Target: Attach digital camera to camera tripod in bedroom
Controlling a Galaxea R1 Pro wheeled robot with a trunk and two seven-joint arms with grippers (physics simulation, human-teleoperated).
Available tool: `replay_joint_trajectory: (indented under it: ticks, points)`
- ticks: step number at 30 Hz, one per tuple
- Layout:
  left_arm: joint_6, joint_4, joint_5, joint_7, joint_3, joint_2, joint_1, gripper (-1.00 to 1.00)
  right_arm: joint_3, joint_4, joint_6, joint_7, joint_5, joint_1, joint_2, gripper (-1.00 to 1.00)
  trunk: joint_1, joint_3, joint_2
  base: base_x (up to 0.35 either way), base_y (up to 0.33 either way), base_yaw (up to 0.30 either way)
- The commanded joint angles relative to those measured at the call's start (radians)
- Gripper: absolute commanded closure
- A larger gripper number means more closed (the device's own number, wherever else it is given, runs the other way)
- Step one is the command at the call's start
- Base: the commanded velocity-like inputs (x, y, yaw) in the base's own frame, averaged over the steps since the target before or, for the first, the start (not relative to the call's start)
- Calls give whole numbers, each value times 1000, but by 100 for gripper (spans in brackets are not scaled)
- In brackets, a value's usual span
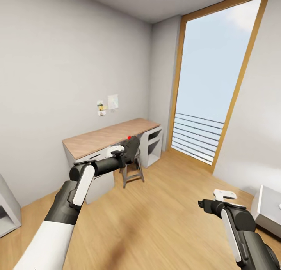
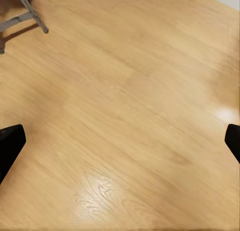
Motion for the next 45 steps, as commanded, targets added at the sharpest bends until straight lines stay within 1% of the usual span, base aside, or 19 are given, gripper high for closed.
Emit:
replay_joint_trajectory:
  ticks: [1,8,13,14,17,18,20,21,24,25,26,27,29,30,32,35,39,43,45]
  points:
    - [-19,47,-4,-6,1,-1,-1,100,0,26,4,-3,-2,-1,-1,-100,1,-1,-2,39,-16,0]
    - [-143,206,-8,-4,-5,7,-1,100,-3,192,-31,-5,3,-1,-6,-100,1,-1,-2,16,-7,0]
    - [-182,379,-11,-5,-4,36,-1,100,-4,330,-104,-2,0,-1,-8,-100,1,-1,-2,3,-1,0]
    - [-187,450,-13,-5,-4,48,-1,100,-4,385,-126,-3,0,0,-8,-100,1,-1,-2,1,0,0]
    - [-193,562,-16,-5,-5,62,-1,100,-4,478,-156,-4,0,0,-11,-100,1,-1,-2,0,0,0]
    - [-200,641,-18,-5,-5,69,-1,100,-5,545,-180,-5,0,1,-16,-100,1,-1,-2,0,0,0]
    - [-217,725,-22,-5,-5,75,-1,100,-5,616,-212,-5,0,1,-25,-100,1,-1,-2,0,0,0]
    - [-287,904,-27,-5,-7,83,-1,100,-3,766,-301,-4,0,1,-54,-100,1,-1,-2,0,0,0]
    - [-405,1104,-36,-5,-8,85,-1,100,-1,935,-417,-4,-1,1,-78,-100,1,-1,-2,0,0,0]
    - [-478,1195,-39,-5,-8,85,-1,100,1,1025,-484,-6,0,1,-85,-100,1,-1,-2,0,0,0]
    - [-513,1227,-41,-5,-8,85,-1,100,2,1070,-520,-6,0,1,-87,-100,1,-1,-2,0,0,0]
    - [-586,1271,-44,-4,-8,85,10,100,5,1190,-618,-7,1,1,-96,-100,1,-1,-2,0,0,0]
    - [-644,1299,-46,-2,-8,86,32,100,7,1309,-717,-8,1,1,-106,-100,1,-1,-2,0,0,0]
    - [-681,1316,-48,2,-8,86,57,100,8,1404,-798,-10,3,1,-112,-100,1,-1,-2,0,0,0]
    - [-715,1332,-49,16,-8,87,92,100,9,1494,-888,-11,10,-2,-118,-100,1,-1,-2,0,0,0]
    - [-740,1343,-52,68,-8,87,157,100,8,1555,-966,-14,21,-7,-121,-100,1,-1,-2,0,0,0]
    - [-751,1346,-53,136,-8,86,229,100,8,1576,-994,-15,25,-5,-117,-100,1,-1,-2,0,0,0]
    - [-753,1347,-54,164,-8,86,279,100,8,1581,-1002,-14,27,20,-114,-100,1,-1,-2,0,0,0]
    - [-754,1348,-55,173,-9,87,318,100,8,1583,-1005,-14,31,53,-112,-100,1,-1,-2,0,0,0]
